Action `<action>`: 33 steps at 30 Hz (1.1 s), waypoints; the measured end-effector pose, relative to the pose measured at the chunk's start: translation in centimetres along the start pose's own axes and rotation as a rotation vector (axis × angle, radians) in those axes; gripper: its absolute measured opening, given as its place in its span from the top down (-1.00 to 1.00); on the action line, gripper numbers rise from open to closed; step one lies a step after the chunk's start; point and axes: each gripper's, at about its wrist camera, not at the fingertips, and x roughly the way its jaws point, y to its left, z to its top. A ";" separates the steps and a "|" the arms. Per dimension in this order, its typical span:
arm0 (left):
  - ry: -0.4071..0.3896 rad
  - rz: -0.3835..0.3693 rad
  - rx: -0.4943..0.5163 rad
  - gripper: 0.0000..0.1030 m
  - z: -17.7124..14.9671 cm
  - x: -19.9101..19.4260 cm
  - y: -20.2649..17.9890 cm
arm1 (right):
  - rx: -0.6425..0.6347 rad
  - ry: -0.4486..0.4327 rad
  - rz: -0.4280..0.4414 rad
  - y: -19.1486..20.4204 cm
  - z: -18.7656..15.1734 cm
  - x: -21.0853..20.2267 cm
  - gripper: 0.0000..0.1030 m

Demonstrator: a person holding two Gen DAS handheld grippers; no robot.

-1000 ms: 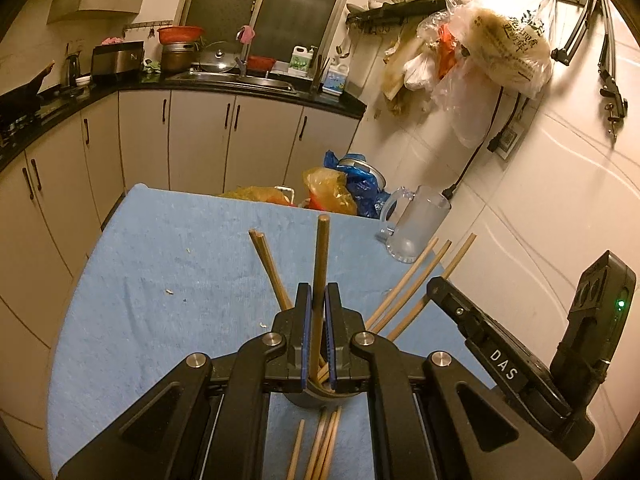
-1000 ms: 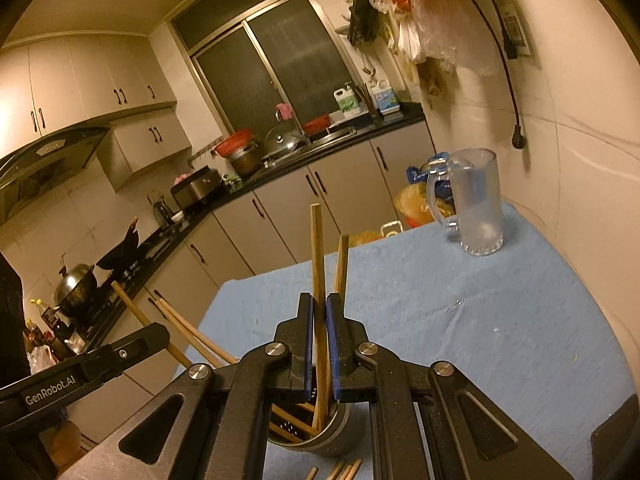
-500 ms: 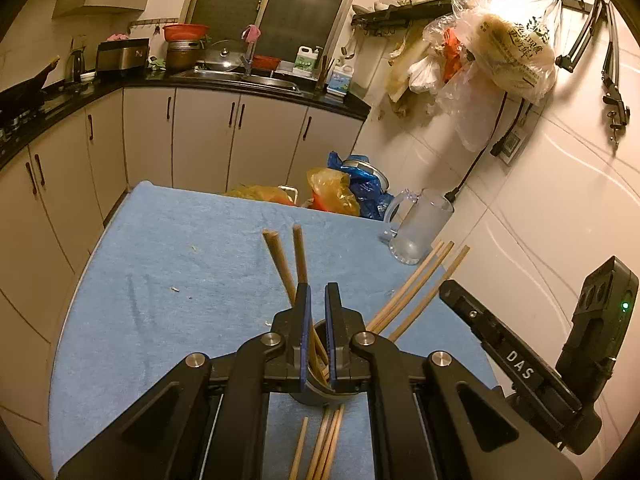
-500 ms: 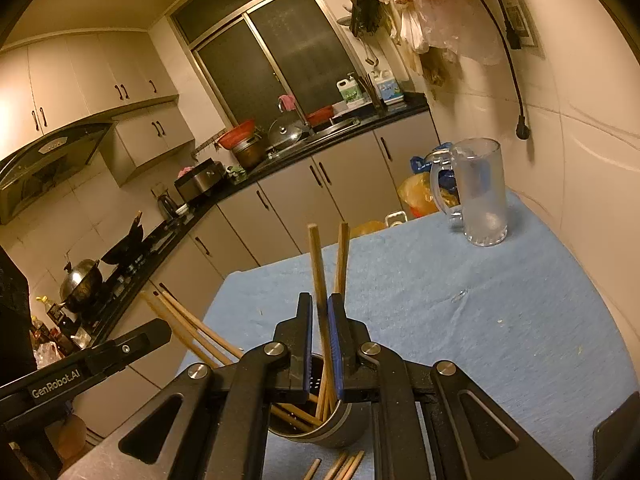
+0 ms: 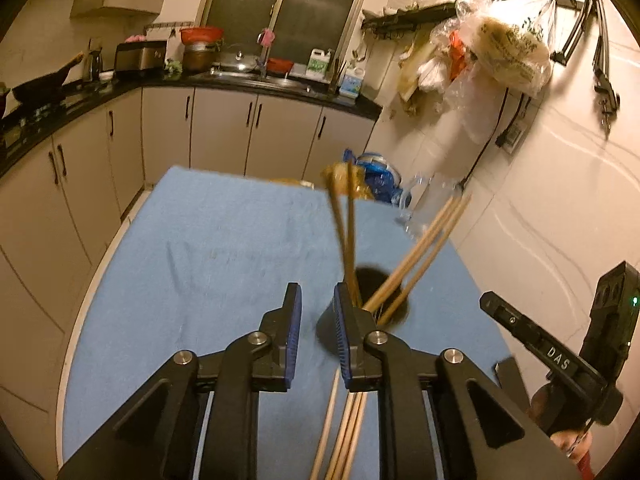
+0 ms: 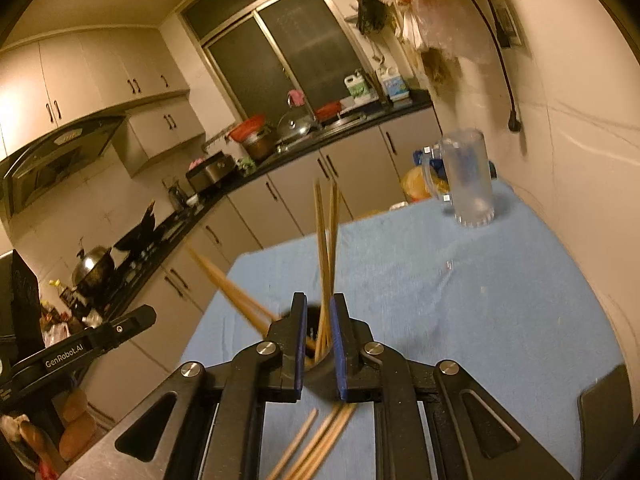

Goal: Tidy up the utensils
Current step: 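Move both open grippers back down to the loose chopsticks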

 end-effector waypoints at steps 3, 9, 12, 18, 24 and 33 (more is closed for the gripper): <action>0.048 0.024 0.006 0.70 -3.6 0.3 0.8 | 0.000 0.042 -0.007 -0.5 -2.5 0.0 0.75; 0.175 0.036 0.031 0.70 -9.4 2.2 1.3 | 0.011 0.152 -0.040 -1.3 -8.0 0.6 0.75; 0.238 0.023 0.042 0.70 -10.5 3.5 1.1 | 0.030 0.194 -0.038 -1.9 -10.2 0.8 0.75; 0.308 0.002 0.092 0.70 -11.5 5.3 -0.4 | 0.032 0.233 -0.057 -2.2 -11.7 1.1 0.75; 0.388 -0.020 0.138 0.70 -11.3 8.3 -1.8 | 0.034 0.258 -0.062 -2.3 -12.3 1.4 0.74; 0.436 0.029 0.173 0.70 -10.7 12.1 -3.0 | 0.058 0.266 -0.056 -2.6 -12.1 1.3 0.62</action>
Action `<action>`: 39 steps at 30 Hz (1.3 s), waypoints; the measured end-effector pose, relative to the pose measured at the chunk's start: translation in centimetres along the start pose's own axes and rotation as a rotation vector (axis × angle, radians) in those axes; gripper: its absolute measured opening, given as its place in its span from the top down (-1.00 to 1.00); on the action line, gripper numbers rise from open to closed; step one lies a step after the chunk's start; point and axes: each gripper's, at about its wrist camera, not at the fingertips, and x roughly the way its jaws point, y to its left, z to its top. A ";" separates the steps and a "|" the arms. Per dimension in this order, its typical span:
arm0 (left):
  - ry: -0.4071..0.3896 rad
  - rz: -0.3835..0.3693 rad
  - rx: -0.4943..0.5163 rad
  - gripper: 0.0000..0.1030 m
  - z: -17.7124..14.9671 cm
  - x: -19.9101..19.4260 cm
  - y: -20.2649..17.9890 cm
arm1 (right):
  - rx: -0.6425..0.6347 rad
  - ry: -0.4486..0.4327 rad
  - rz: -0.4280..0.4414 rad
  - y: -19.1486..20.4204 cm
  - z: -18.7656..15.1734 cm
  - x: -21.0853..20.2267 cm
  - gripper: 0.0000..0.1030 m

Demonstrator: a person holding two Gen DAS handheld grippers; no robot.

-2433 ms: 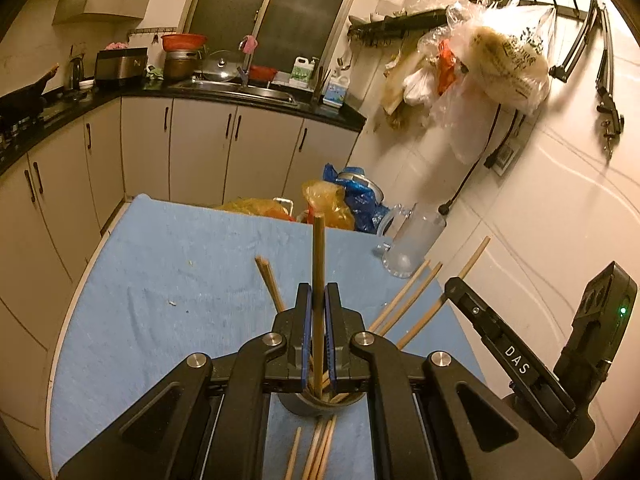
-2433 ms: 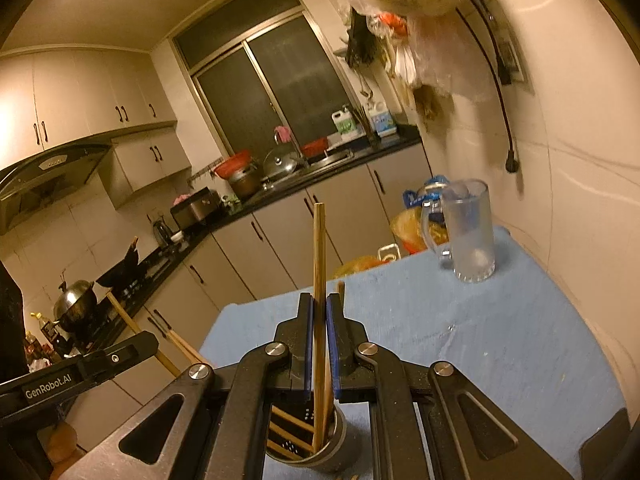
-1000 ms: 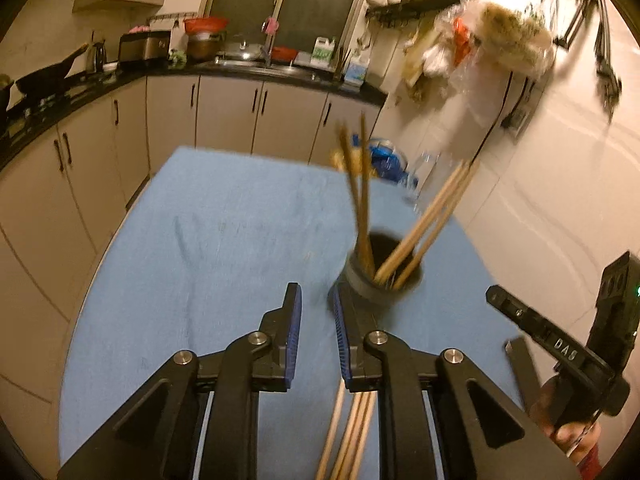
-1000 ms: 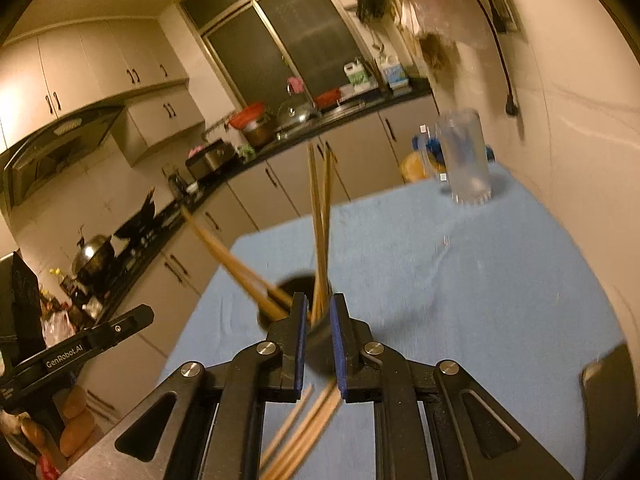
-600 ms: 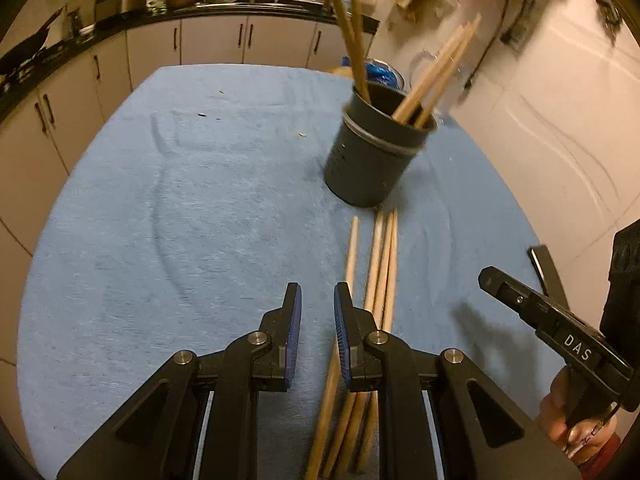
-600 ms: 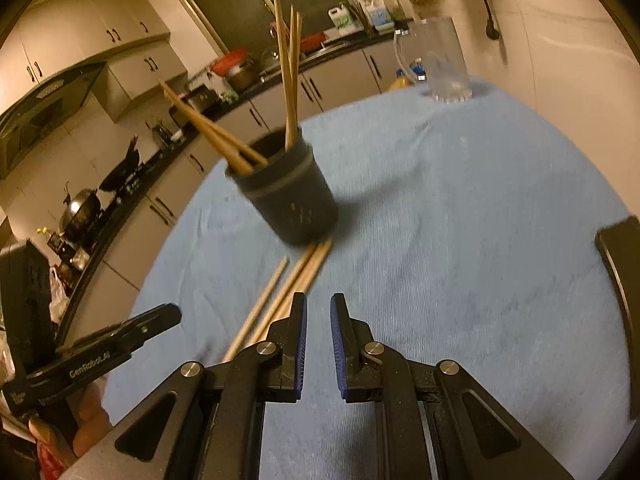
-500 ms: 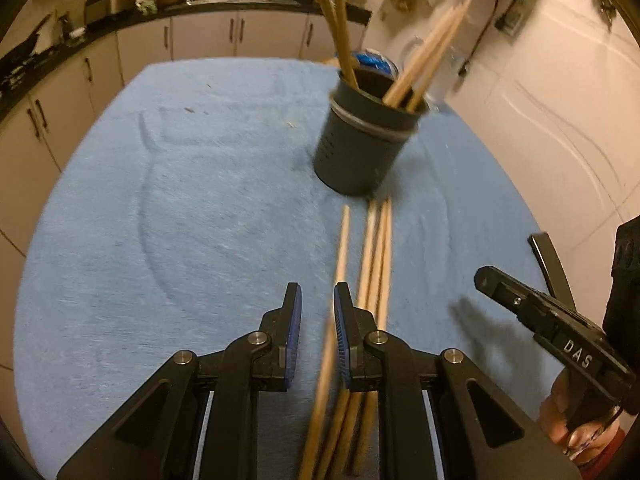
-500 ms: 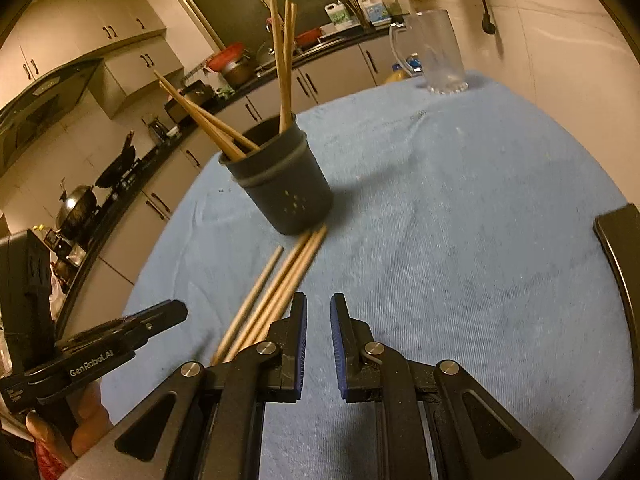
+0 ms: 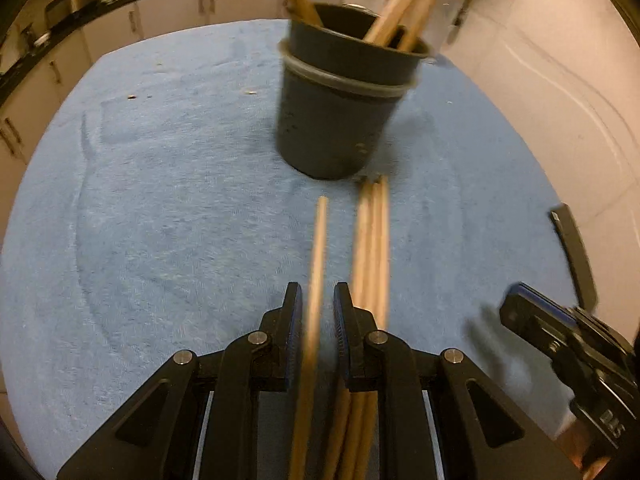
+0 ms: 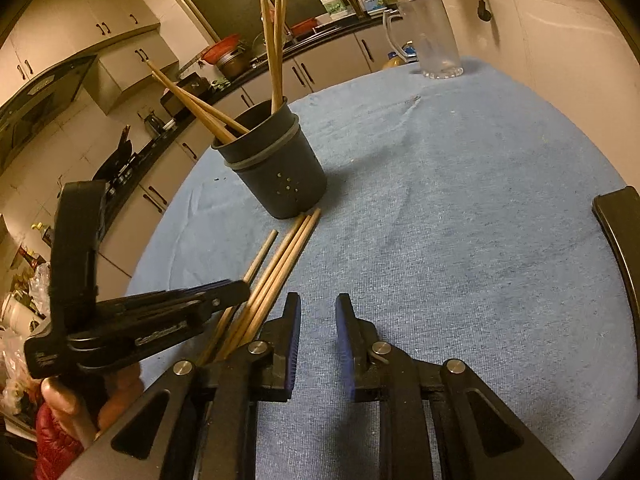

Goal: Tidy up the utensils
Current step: 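Move both open grippers back down to the loose chopsticks, then close the left gripper on a chopstick while the right gripper grasps another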

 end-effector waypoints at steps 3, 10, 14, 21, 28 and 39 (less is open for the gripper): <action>-0.005 0.035 -0.037 0.73 0.1 -0.1 0.7 | 0.000 0.041 0.009 0.3 0.7 0.8 0.62; -0.026 0.044 -0.188 0.74 -0.9 -1.2 5.0 | -0.006 0.152 0.029 2.0 2.6 4.3 0.62; -0.027 0.038 -0.194 0.74 -1.2 -1.6 5.8 | -0.011 0.196 -0.013 2.8 3.5 6.4 0.66; -0.033 0.022 -0.199 0.74 -1.4 -1.9 6.3 | -0.076 0.243 -0.156 5.1 3.6 8.4 0.80; -0.037 0.011 -0.193 0.74 -2.0 -2.1 5.8 | -0.104 0.316 -0.169 4.7 4.3 8.9 0.77; -0.001 0.025 -0.141 0.70 -0.9 -1.6 5.4 | -0.069 0.354 -0.227 0.7 5.5 7.5 0.79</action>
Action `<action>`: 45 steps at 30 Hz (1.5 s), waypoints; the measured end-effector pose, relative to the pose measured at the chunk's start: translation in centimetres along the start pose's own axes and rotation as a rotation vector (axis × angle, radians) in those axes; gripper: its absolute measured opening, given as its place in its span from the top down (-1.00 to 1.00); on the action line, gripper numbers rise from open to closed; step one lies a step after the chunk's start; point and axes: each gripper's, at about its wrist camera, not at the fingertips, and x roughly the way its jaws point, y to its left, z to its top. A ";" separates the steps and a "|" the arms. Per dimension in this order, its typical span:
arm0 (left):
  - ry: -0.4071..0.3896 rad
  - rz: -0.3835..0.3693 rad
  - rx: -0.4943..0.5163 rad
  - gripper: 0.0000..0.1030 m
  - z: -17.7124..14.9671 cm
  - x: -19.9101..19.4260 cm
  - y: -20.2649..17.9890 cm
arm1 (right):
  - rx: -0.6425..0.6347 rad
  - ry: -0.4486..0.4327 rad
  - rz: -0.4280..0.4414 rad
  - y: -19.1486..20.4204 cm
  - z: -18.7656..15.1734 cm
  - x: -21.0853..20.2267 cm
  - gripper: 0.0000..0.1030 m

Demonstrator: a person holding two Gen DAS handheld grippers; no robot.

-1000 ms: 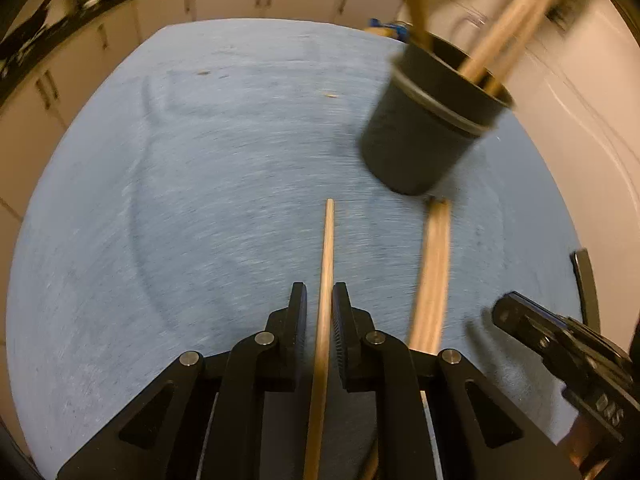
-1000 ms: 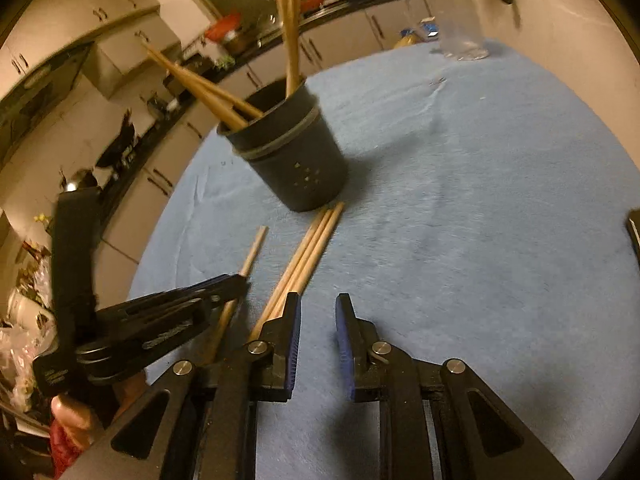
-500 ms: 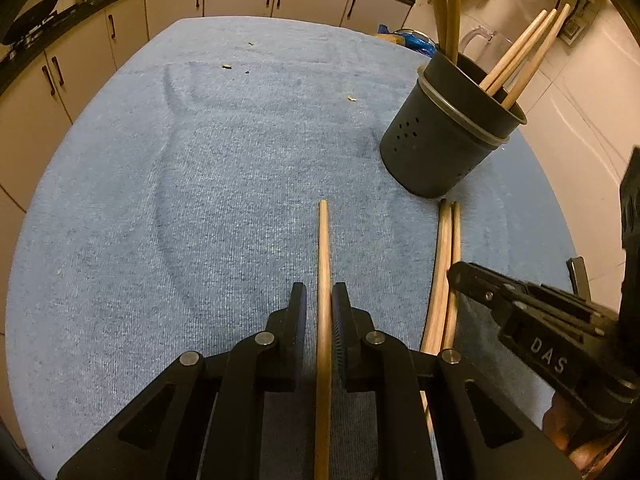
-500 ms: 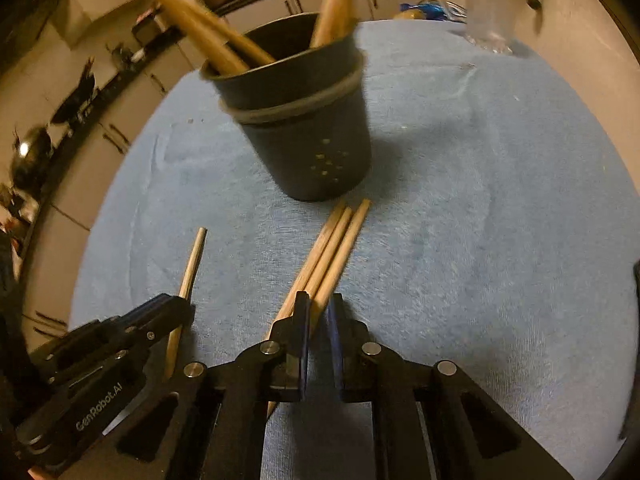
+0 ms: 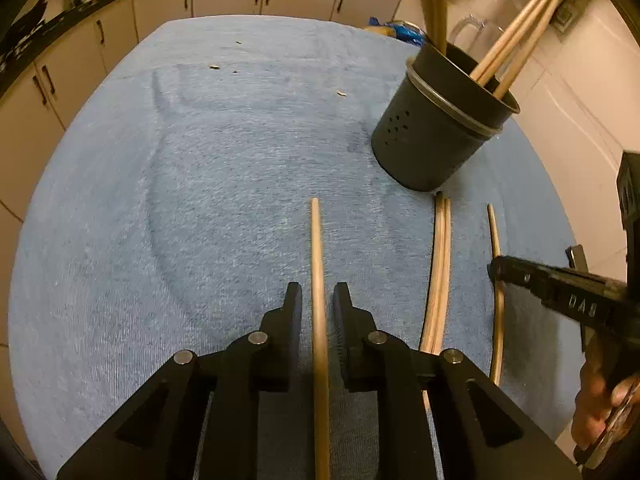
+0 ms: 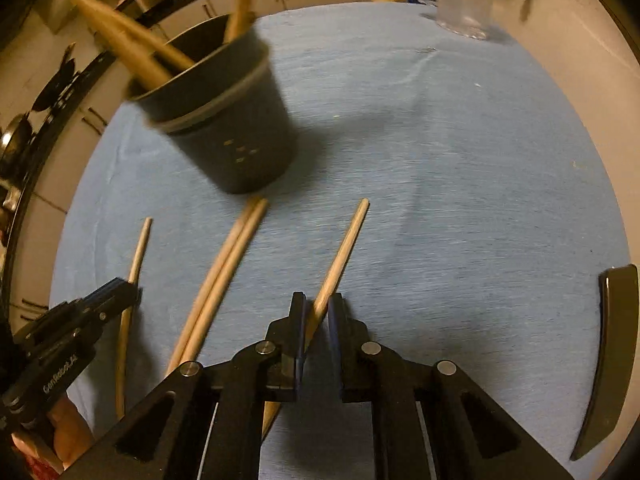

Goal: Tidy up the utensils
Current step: 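Close the left gripper on a chopstick while the right gripper grasps another, then lift the chopstick upright with the left gripper while the right gripper carries its chopstick above the cup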

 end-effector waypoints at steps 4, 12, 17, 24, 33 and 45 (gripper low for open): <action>0.027 0.030 0.026 0.76 1.2 0.8 -0.6 | 0.026 0.006 -0.006 -0.3 1.0 0.3 0.78; -0.055 -0.008 0.027 0.89 0.6 -0.9 -0.5 | 0.049 -0.032 0.109 -1.2 0.2 -0.9 0.87; -0.185 -0.026 0.017 0.89 0.4 -5.4 -0.9 | 0.031 -0.190 0.226 -1.2 -0.8 -5.6 0.87; -0.360 -0.002 0.023 0.89 0.1 -11.3 -2.4 | -0.046 -0.455 0.284 0.2 -3.4 -11.4 0.87; -0.403 0.005 0.030 0.89 -0.8 -13.8 -3.5 | -0.081 -0.579 0.292 1.5 -5.3 -14.3 0.87; -0.433 0.005 0.036 0.89 -1.1 -15.2 -4.0 | -0.063 -0.619 0.298 1.3 -5.4 -15.5 0.87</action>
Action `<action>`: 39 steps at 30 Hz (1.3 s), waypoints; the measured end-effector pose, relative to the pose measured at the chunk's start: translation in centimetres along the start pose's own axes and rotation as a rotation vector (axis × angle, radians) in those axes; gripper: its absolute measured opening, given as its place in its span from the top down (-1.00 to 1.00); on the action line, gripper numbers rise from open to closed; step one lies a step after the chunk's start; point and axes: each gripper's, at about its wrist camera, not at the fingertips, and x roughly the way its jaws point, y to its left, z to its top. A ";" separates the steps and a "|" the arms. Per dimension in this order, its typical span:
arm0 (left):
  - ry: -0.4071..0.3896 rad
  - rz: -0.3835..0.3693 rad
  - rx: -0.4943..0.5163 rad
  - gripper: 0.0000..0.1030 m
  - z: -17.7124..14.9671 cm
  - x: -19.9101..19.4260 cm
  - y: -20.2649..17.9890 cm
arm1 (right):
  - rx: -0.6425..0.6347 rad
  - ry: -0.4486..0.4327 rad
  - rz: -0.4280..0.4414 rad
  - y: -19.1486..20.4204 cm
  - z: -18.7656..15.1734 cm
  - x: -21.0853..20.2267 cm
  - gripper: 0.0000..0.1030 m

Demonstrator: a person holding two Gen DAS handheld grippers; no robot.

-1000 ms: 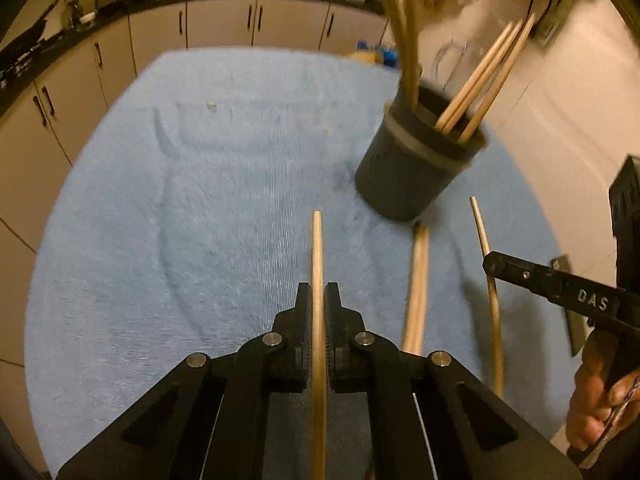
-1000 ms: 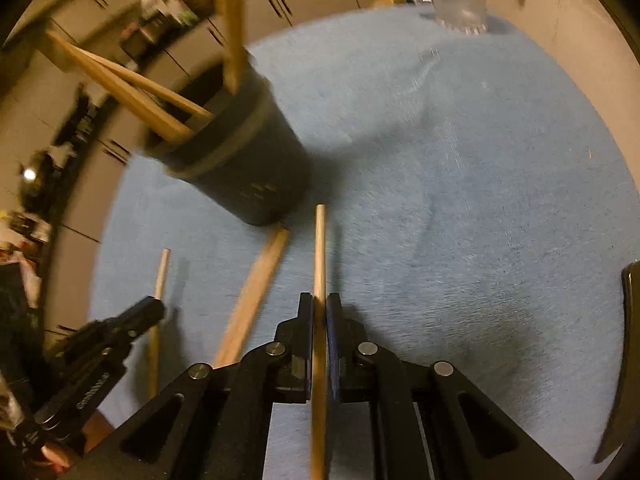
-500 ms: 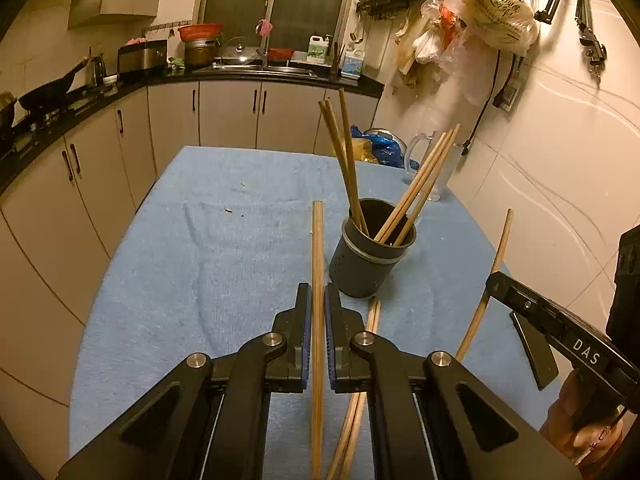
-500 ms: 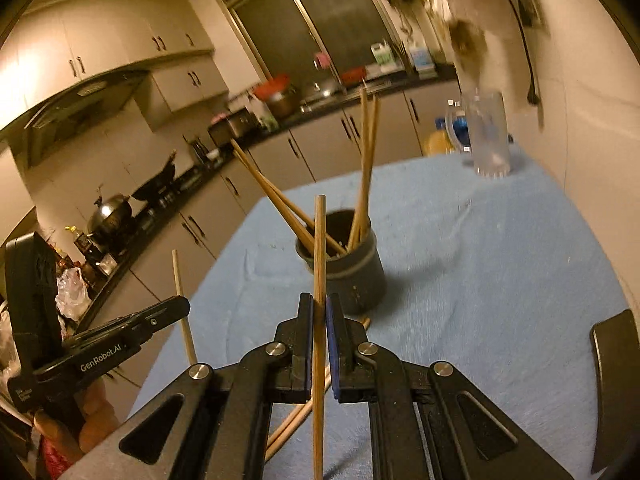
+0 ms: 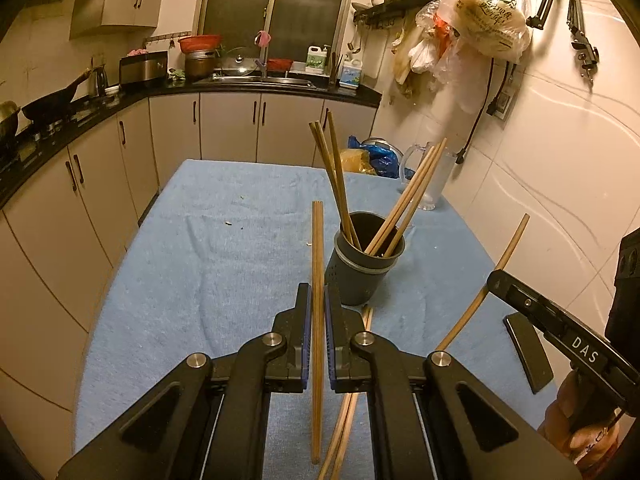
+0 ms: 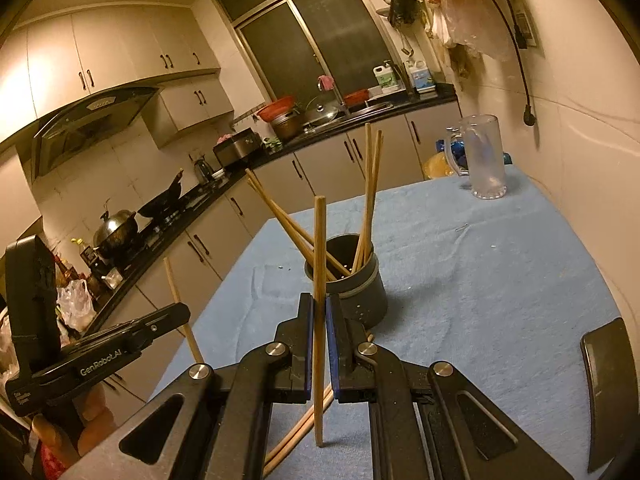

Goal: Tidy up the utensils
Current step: 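Lift the chopstick upright with the left gripper while the right gripper carries its chopstick above the cup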

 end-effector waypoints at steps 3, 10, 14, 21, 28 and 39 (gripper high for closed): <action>-0.004 -0.002 0.001 0.89 0.1 -0.2 -0.1 | 0.002 -0.006 -0.004 0.1 0.0 -0.2 0.87; -0.009 -0.007 0.007 0.89 0.4 -0.6 -0.5 | 0.005 -0.020 -0.006 0.3 0.2 -0.6 0.87; -0.013 -0.007 0.018 0.89 0.6 -0.7 -0.9 | 0.011 -0.028 -0.006 0.3 0.5 -0.8 0.87; -0.022 0.000 0.034 0.89 1.1 -0.8 -1.5 | 0.012 -0.037 -0.008 0.2 0.8 -1.0 0.87; -0.025 0.004 0.051 0.89 1.3 -0.7 -2.0 | 0.008 -0.050 -0.009 0.2 1.4 -1.2 0.87; -0.021 0.005 0.061 0.89 1.4 -0.5 -2.4 | 0.005 -0.060 -0.009 0.2 1.7 -1.4 0.87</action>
